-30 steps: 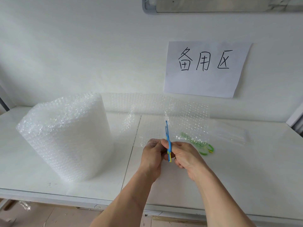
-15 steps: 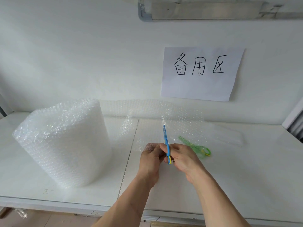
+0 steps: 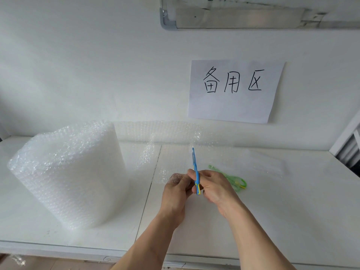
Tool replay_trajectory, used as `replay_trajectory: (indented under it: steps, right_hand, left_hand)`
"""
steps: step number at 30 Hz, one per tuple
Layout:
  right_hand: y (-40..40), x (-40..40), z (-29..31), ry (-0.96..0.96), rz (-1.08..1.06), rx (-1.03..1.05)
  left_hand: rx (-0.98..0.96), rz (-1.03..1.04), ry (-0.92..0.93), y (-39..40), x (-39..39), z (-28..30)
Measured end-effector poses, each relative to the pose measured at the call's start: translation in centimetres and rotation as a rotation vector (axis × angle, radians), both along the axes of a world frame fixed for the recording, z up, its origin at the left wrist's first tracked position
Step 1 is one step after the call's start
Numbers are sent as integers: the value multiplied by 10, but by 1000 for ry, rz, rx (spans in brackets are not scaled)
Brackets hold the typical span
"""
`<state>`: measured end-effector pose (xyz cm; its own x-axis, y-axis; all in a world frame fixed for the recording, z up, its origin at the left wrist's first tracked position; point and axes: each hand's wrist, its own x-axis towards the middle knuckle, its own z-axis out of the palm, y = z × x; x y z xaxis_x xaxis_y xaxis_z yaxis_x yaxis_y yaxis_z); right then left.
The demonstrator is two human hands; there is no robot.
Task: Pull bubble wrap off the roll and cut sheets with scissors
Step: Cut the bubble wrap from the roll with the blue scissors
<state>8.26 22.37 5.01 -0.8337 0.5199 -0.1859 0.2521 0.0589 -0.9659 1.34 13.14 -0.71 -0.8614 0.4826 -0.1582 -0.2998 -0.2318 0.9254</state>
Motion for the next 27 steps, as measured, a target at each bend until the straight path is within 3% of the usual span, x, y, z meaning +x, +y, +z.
replay_trajectory:
  steps: [27]
  right_hand:
    - [7,-9,12,14,-46,-76]
  left_hand:
    - [-7,16,27,2,4,-3]
